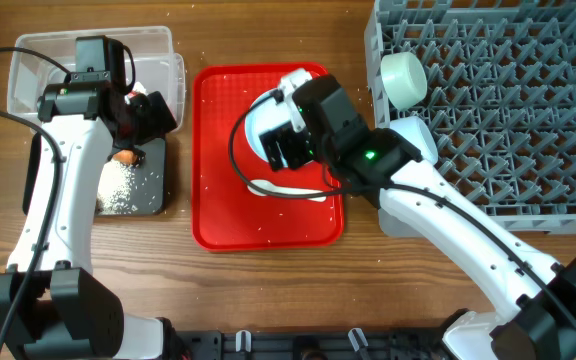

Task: Sort waste into correct bins and load items into the dishwasher rack
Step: 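Grasp the edge of the light-blue plate with the right gripper, then lift the plate and stand it upright in the rack, then reach the right gripper to the white spoon and grasp it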

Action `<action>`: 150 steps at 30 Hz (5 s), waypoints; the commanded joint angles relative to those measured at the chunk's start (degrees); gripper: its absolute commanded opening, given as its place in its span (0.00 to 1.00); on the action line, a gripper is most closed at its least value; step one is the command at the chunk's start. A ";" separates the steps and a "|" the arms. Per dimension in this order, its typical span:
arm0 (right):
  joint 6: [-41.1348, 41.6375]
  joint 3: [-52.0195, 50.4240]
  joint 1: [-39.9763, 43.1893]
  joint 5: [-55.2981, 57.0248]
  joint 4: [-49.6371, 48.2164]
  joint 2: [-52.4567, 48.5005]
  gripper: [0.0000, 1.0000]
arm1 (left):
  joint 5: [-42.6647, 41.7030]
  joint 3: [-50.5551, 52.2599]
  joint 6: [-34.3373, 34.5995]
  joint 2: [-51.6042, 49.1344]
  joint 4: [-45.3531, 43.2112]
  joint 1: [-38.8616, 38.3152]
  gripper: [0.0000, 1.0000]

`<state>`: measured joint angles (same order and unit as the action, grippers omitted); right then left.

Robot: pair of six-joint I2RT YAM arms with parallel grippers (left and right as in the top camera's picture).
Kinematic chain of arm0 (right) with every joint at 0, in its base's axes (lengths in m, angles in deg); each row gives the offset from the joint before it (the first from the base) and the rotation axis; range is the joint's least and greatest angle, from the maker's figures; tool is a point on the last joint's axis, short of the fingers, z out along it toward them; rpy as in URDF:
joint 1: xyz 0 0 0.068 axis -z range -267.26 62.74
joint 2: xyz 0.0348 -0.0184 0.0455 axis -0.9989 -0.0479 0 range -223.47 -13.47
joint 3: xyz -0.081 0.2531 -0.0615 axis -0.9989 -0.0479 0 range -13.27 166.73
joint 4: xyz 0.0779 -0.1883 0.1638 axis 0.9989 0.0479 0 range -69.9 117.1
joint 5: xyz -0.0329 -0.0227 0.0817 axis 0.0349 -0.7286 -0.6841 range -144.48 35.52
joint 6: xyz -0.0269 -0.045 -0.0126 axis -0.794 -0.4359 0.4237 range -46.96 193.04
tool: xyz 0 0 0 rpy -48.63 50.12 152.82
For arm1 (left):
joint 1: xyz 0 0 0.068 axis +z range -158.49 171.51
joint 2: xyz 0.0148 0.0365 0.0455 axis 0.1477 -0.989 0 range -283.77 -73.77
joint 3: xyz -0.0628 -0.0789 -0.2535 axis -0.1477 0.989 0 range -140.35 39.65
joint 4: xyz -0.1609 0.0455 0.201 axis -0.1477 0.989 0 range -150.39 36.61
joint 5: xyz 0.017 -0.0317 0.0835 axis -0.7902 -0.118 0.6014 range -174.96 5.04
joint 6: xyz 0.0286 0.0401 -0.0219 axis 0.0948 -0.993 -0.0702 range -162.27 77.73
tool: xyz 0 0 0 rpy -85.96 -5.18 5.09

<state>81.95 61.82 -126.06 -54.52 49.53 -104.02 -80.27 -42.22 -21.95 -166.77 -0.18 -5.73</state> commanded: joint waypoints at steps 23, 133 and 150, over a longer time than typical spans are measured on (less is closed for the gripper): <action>42.21 0.57 4.83 6.47 -0.74 -24.57 0.64 | 0.55 0.28 0.31 0.83 0.00 0.24 1.00; -28.76 0.20 -2.38 -14.86 16.13 -18.27 0.86 | 0.55 0.28 0.31 0.83 0.00 0.24 1.00; -27.78 0.24 -3.61 -7.50 10.73 -27.45 0.52 | 0.55 0.28 0.31 0.83 0.00 0.24 1.00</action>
<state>51.70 62.22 -129.71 -63.85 59.50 -128.67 -80.29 -42.22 -21.95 -166.77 -0.20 -5.73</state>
